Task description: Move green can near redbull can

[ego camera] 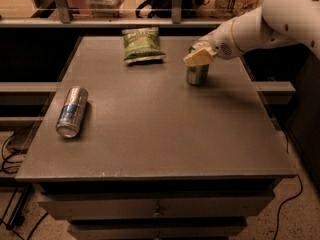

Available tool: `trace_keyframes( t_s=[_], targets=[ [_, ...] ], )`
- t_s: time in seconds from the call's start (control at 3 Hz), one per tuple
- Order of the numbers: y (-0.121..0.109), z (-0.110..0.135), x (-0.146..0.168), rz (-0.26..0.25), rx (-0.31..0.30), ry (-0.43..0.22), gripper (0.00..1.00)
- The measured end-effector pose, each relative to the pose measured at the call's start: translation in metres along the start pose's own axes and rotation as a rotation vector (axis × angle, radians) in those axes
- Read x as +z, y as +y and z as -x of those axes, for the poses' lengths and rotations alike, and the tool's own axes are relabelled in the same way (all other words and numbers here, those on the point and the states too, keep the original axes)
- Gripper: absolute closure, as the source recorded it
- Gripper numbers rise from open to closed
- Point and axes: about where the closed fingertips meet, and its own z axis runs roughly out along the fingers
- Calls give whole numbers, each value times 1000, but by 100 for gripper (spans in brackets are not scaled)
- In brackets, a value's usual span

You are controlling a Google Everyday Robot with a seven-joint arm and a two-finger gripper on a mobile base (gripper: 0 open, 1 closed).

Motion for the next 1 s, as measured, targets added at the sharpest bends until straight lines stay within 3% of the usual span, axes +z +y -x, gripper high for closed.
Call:
trace_keyframes(
  t_s=[0.33, 0.67, 1.0],
  targets=[
    [7, 17, -8, 18, -43, 11, 88],
    [20, 56, -35, 30, -152, -14, 100],
    [43, 100, -78, 38, -300, -74, 100]
  ],
)
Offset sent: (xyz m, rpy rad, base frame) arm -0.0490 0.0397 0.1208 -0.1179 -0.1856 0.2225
